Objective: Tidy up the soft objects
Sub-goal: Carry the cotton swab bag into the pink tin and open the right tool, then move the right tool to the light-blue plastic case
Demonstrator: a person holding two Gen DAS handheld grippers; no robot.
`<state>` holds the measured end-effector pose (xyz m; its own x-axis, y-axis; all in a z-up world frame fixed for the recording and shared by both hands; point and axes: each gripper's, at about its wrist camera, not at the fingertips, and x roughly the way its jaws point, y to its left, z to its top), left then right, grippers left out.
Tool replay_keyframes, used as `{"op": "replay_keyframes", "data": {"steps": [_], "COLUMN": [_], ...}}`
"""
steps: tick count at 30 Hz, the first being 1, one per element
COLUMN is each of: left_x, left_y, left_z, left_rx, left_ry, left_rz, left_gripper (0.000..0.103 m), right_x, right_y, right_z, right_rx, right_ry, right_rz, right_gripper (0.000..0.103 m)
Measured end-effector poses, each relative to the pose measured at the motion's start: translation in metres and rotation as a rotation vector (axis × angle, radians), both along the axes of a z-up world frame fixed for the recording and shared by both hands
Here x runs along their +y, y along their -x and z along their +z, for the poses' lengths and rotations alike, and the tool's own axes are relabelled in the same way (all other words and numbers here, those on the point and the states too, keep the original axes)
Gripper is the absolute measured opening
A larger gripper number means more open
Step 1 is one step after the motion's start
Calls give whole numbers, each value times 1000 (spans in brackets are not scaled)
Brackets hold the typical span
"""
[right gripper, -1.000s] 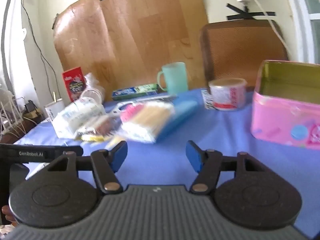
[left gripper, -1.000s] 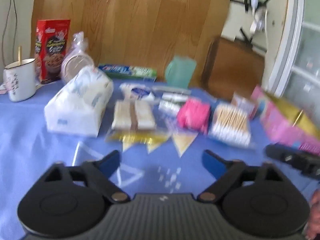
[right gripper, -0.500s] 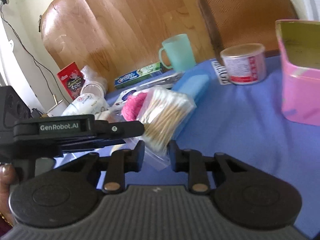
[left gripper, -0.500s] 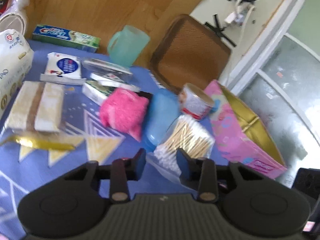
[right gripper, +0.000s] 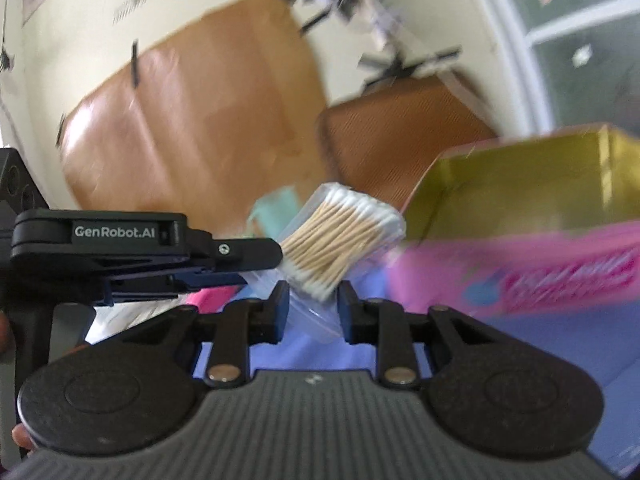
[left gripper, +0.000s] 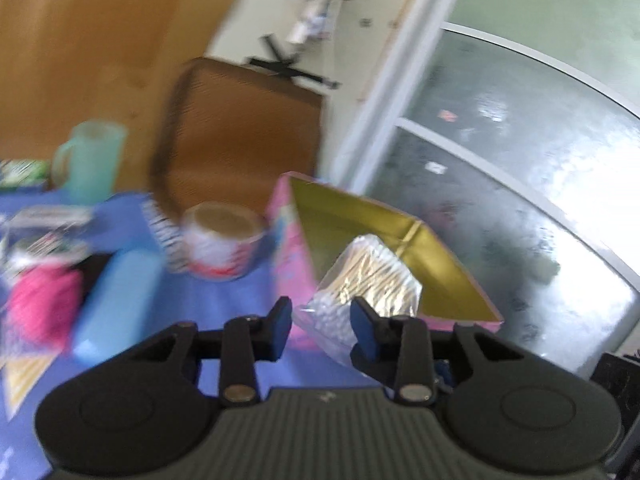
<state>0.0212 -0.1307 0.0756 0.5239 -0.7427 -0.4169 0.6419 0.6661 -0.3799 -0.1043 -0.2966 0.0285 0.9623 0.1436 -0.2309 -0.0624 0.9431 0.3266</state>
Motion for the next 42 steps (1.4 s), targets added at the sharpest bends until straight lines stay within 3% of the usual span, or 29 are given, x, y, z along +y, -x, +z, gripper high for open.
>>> {"op": "replay_keyframes", "data": {"steps": [4,5,6,8,9,11,16,19,22,24,27,30,35,36,37,42], "left_x": [-69,-84,-93,-87,-75,-49,48,103,144,170,192,199,202,201,202,206], "left_y": [-9,-13,-16,-15,-13,-8,0,4,2,-2,-9,-10,-2,0,0,-1], "left_z": [14,14,12,6,2,-5,-32,-48,-58,-66,-78,-79,-79,-79,-79,-79], "left_rx": [-62,-74,-71,-34,-29,-51,-25,-14,-9,15,71,67,31,27,24,21], "left_ry": [-29,-58,-87,-60,-29,-35,-35,-50,-61,-27,70,138,166,167,169,183], "left_rz": [-67,-60,-34,-31,-43,-2,167,278,376,420,444,440,426,424,419,411], "left_gripper": [46,47,46,46,47,50,50,50,50,50,50,56,62,62,62,67], "right_x": [-40,-53,-65,-88,-97,-99,-61,-22,17,44,82,107,130,130,129,106], "right_y": [-1,-8,-7,-3,4,16,7,-22,-57,-75,-91,-107,-137,-142,-143,-139], "right_z": [13,13,7,2,0,-5,-7,-10,-18,-20,-25,-24,-36,-40,-42,-46], "right_rx": [-60,-55,-47,-27,-48,-69,-58,14,117,153,180,197,253,268,280,312], "right_ry": [9,21,42,-12,-68,-80,-57,-45,-9,33,104,159,261,263,255,157], "right_rz": [-144,-196,-264,-369,-370,-388,-193,-19,114,165,202,214,207,200,200,213], "right_gripper": [36,47,50,50,50,50,50,50,67,80,84,90,89,86,73,57]}}
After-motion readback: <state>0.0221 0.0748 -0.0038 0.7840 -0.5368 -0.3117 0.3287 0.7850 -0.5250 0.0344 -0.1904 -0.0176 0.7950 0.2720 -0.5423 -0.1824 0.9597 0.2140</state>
